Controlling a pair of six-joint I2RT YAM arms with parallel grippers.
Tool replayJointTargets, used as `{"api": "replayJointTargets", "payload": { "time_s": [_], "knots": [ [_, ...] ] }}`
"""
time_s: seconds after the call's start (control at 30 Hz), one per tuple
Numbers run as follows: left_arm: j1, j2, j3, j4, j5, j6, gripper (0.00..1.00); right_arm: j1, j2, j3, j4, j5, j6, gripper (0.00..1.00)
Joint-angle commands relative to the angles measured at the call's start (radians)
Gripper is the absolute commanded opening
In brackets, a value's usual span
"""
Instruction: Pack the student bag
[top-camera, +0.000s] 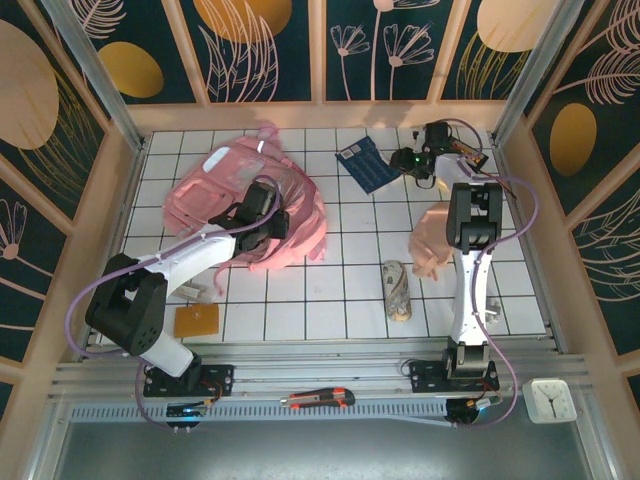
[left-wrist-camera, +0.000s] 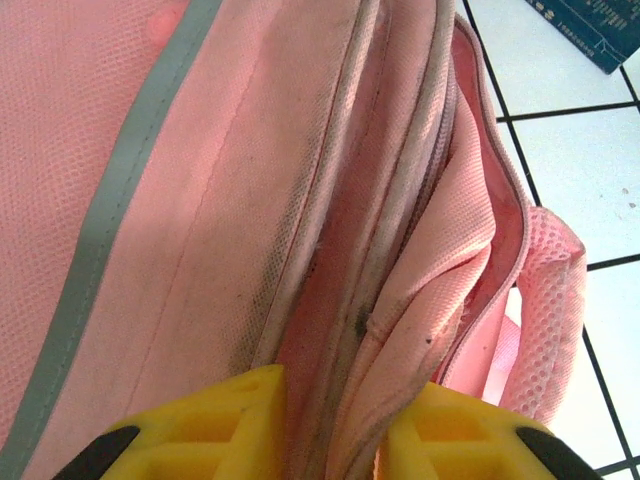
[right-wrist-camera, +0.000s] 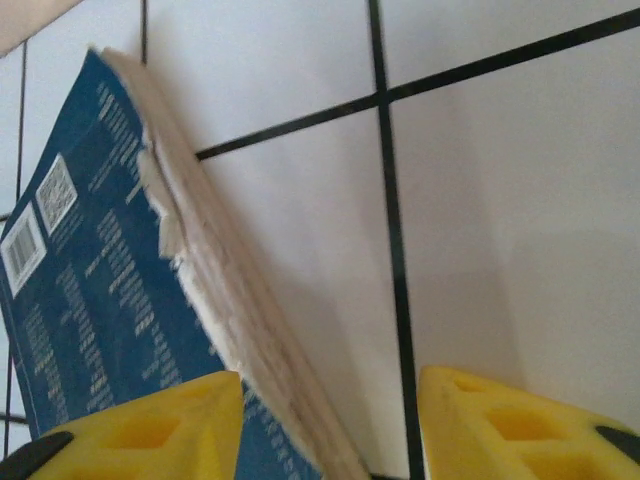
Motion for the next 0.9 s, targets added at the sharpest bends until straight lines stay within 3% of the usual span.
{"api": "replayJointTargets", "payload": {
  "time_s": [0.0, 0.37, 0.53, 0.67, 0.73, 0.83, 0.87],
  "knots": [
    [0.015, -0.02, -0.02, 0.021, -0.019, -0.03, 0.26, 0.044, -0.06, -0.103, -0.021, -0.061, -0.014, 0.43],
    [0.015, -0.037, -0.075, 0.029, -0.013, -0.031, 0.27, 0.064, -0.098, -0.137, -0.028, -0.025, -0.039, 0.25],
    [0.016, -0.044, -0.092, 0.029, -0.014, -0.026, 0.27, 0.086, -0.063, -0.082, -0.097, 0.016, -0.076, 0.26],
    [0.02, -0.055, -0.107, 0.024, -0.013, -0.019, 0.27, 0.108, -0.027, -0.029, -0.168, 0.076, -0.102, 0.4],
    [0.025, -0.063, -0.115, 0.024, -0.012, -0.016, 0.27, 0.114, -0.012, -0.013, -0.188, 0.089, -0.108, 0.41],
    [0.033, -0.071, -0.129, 0.024, -0.007, -0.01, 0.27, 0.123, 0.006, 0.002, -0.213, 0.102, -0.115, 0.31],
    [0.037, -0.072, -0.134, 0.024, -0.004, -0.008, 0.27, 0.127, 0.011, 0.006, -0.22, 0.105, -0.117, 0.19]
  ]
}}
